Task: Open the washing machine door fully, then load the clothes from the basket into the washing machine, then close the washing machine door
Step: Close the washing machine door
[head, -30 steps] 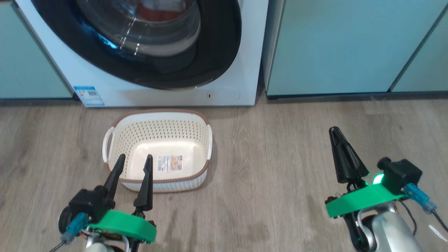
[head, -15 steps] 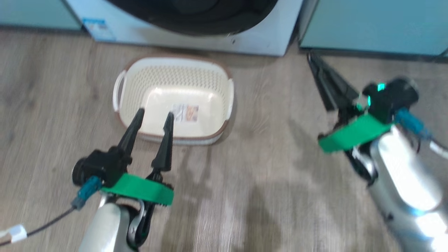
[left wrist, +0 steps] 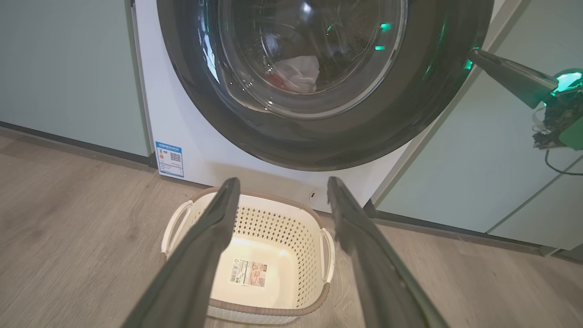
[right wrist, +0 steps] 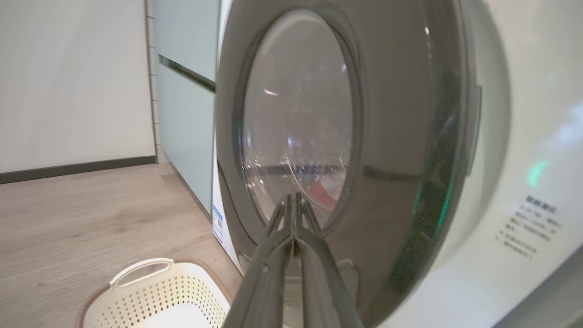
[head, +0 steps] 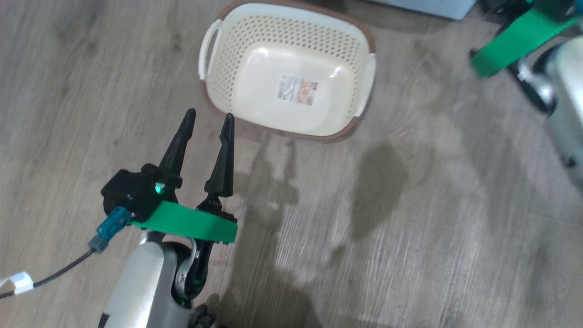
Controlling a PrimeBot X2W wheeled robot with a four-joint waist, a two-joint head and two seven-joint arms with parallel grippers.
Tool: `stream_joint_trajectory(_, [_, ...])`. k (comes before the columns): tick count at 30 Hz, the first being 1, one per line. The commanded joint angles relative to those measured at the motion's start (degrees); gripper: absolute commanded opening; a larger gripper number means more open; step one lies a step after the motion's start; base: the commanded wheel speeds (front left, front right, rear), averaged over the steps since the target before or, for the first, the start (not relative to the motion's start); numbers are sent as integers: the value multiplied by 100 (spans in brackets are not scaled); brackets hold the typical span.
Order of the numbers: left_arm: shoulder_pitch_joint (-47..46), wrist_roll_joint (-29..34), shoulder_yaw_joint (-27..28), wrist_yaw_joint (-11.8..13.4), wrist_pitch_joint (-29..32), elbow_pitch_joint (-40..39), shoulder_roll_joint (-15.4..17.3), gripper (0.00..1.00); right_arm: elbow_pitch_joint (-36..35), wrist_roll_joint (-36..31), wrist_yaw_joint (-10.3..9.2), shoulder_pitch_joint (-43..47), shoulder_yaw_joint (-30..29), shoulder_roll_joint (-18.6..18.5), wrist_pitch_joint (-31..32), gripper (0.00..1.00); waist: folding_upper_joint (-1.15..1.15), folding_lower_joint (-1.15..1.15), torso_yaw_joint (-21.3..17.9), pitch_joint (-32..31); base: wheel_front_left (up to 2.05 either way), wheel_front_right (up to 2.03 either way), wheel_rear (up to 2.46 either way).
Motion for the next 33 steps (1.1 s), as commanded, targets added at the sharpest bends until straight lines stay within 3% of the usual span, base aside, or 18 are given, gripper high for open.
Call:
stream_joint_trajectory(1, [-143, 12, 137, 15, -56, -239, 51, 100, 62, 6, -1, -170, -92, -45, -28, 0, 0, -1, 201, 185, 0, 0, 0])
stream_joint_trajectory(8, [-239, -137, 26, 106, -56, -347, 51, 100, 1360, -420, -1, -1053, -469, 72, 105, 0, 0, -1, 447, 344, 0, 0, 0])
stream_joint_trajectory(22, [-300, -166, -61, 149, -56, -363, 51, 100, 2724, -699, -1, -2282, -557, 258, 219, 0, 0, -1, 548, 540, 0, 0, 0])
stream_joint_trajectory(33, [-296, -141, -96, 155, -56, -390, 51, 100, 3774, -1348, -1, -3170, -1369, 434, 193, 0, 0, -1, 618, 620, 0, 0, 0])
